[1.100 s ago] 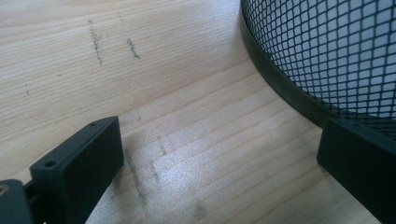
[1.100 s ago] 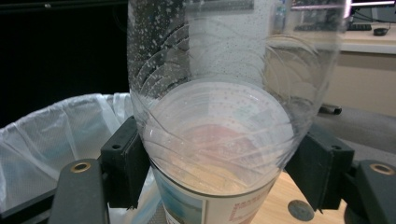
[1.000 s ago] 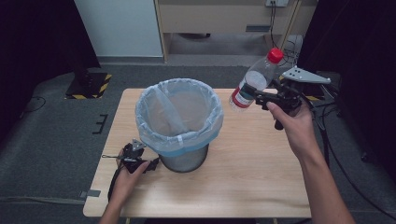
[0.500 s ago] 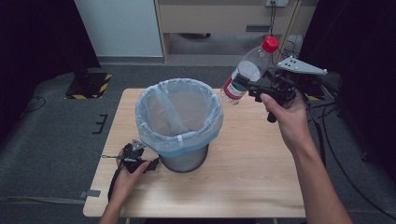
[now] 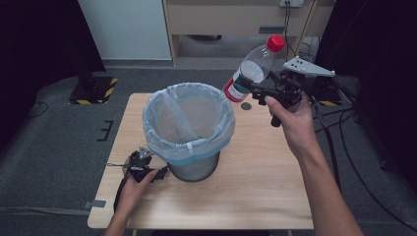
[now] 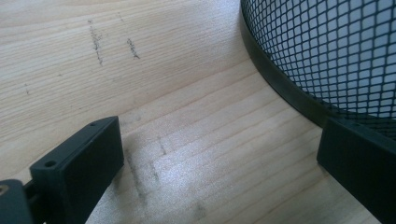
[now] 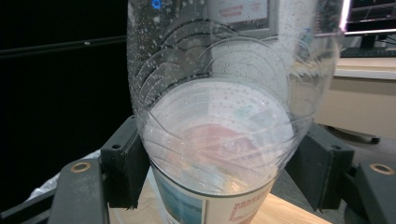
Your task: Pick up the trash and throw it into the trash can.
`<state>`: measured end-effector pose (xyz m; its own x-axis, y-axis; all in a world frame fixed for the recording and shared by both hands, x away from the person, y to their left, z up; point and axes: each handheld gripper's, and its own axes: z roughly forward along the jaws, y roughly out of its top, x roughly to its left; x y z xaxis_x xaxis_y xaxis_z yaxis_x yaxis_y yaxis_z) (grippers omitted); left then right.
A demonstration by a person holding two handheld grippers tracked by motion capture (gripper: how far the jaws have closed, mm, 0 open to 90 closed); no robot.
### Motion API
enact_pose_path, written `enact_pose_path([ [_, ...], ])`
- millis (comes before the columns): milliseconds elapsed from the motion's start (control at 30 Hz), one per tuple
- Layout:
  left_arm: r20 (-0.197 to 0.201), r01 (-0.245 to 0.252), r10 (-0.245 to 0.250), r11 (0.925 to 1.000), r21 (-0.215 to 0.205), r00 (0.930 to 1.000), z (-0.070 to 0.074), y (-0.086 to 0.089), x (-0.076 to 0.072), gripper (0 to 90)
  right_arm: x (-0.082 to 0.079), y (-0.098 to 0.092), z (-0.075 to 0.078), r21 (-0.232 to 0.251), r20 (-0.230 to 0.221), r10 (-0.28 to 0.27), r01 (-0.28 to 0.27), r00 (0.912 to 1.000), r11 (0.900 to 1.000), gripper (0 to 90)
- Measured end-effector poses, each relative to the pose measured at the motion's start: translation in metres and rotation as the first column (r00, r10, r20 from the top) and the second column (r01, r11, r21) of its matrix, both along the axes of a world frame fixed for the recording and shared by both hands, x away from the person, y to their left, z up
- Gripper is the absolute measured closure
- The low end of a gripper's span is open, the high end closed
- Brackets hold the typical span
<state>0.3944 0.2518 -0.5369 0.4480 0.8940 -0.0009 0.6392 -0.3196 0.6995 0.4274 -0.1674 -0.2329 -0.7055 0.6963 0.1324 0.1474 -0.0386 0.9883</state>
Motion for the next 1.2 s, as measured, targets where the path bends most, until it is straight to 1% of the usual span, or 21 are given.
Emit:
enact_pose_path([
  [267, 0.000, 0.000, 0.000, 1.0000, 0.000, 1.0000, 0.000, 0.000, 0.000, 0.0, 0.000, 0.013, 0.001, 0.013, 0.007, 0.027, -0.027, 0.9996, 1.000, 28.4],
  [467, 0.000, 0.000, 0.000, 1.0000, 0.000, 1.0000, 0.000, 0.000, 0.000, 0.0, 0.001, 0.023, -0.005, 0.018, -0.003, 0.050, -0.050, 0.9987, 0.999, 28.4],
  [700, 0.000, 0.000, 0.000, 1.0000, 0.000, 1.0000, 0.000, 0.000, 0.000, 0.0, 0.002, 0.029, -0.008, 0.022, -0.010, 0.066, -0.065, 0.9978, 0.998, 28.4],
  [833, 0.000, 0.000, 0.000, 1.0000, 0.000, 1.0000, 0.000, 0.000, 0.000, 0.0, 0.003, 0.034, -0.012, 0.022, -0.014, 0.078, -0.077, 0.9969, 0.997, 28.4],
  [900, 0.000, 0.000, 0.000, 1.0000, 0.000, 1.0000, 0.000, 0.000, 0.000, 0.0, 0.004, 0.038, -0.015, 0.013, -0.023, 0.086, -0.086, 0.9960, 0.996, 28.3],
  [1200, 0.000, 0.000, 0.000, 1.0000, 0.000, 1.0000, 0.000, 0.000, 0.000, 0.0, 0.005, 0.049, -0.025, -0.003, -0.038, 0.110, -0.110, 0.9932, 0.994, 28.2],
])
